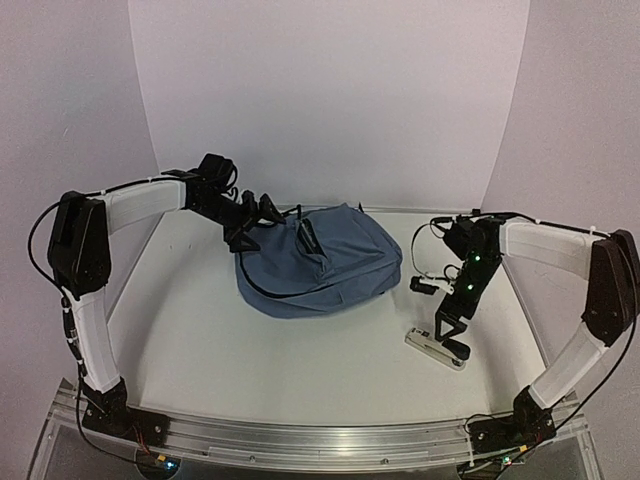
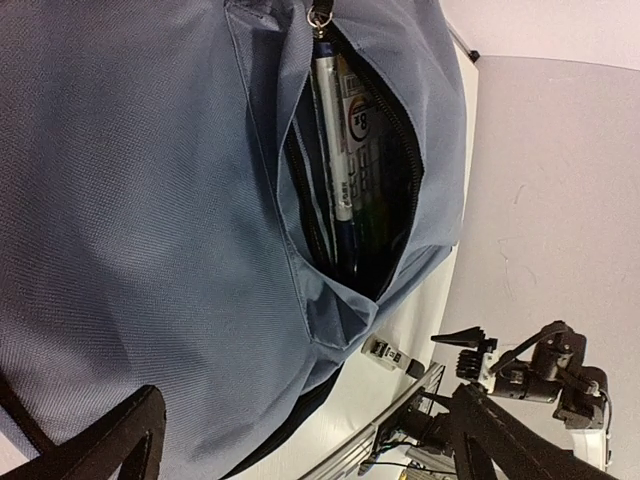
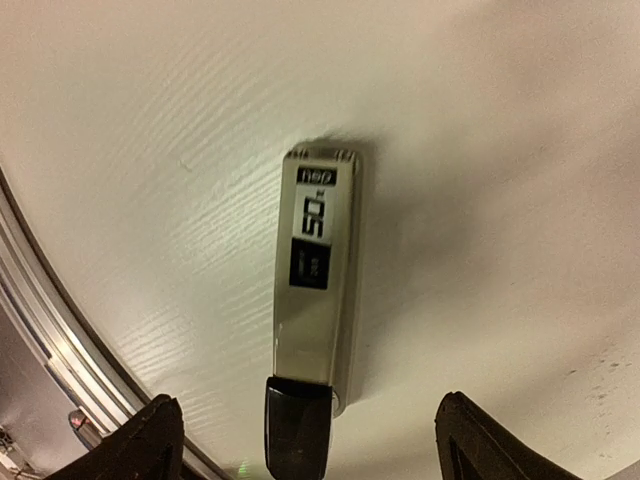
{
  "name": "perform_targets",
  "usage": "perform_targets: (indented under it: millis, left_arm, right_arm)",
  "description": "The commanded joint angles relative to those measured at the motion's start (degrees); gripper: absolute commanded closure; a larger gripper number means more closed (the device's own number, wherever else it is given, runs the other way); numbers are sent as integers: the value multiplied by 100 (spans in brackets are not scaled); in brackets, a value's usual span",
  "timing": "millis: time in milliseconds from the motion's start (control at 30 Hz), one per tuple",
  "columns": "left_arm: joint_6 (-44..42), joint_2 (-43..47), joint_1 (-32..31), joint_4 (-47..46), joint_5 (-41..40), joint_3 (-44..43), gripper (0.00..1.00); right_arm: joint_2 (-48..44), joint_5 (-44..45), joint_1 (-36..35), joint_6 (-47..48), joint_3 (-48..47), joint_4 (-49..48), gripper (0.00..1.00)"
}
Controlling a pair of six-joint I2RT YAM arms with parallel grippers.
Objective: Pack the student bag
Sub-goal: Move the stationery to the center of the board.
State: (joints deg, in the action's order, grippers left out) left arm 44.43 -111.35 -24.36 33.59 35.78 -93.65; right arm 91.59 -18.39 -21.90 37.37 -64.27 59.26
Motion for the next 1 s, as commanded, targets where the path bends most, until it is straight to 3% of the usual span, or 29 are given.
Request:
perform_targets:
  millis: [0,200,267,400,567,800,967]
  left_arm:
    - [-169,629,-8,-15,-195,41,0]
    - [-439,1038,-6,88,-651,59,0]
    - [-541,1165,-9,87,-806,76,0]
    - [-739,1370,-4,29,-997,192,0]
    - [-842,1736,5,-271,-1188,551,0]
    - [-863,1847,73,385,-1531,421,0]
    - [-822,1944,96,652,-1304,521,0]
  right_arm:
    - [-293,543,-55,556,525,-136,15]
    - [-409,995,-72,541,1212,-818,29]
    - [-397,1086,-71,467,1216,-1004,37]
    - [-418,776,-168,417,839,-1044,67]
    - [-284,599,-1072,684,574,-1346,81]
    - [898,439,-2414,504,-548,-1695,86]
    - [1677,719,-3144,757,-1478,-1862,81]
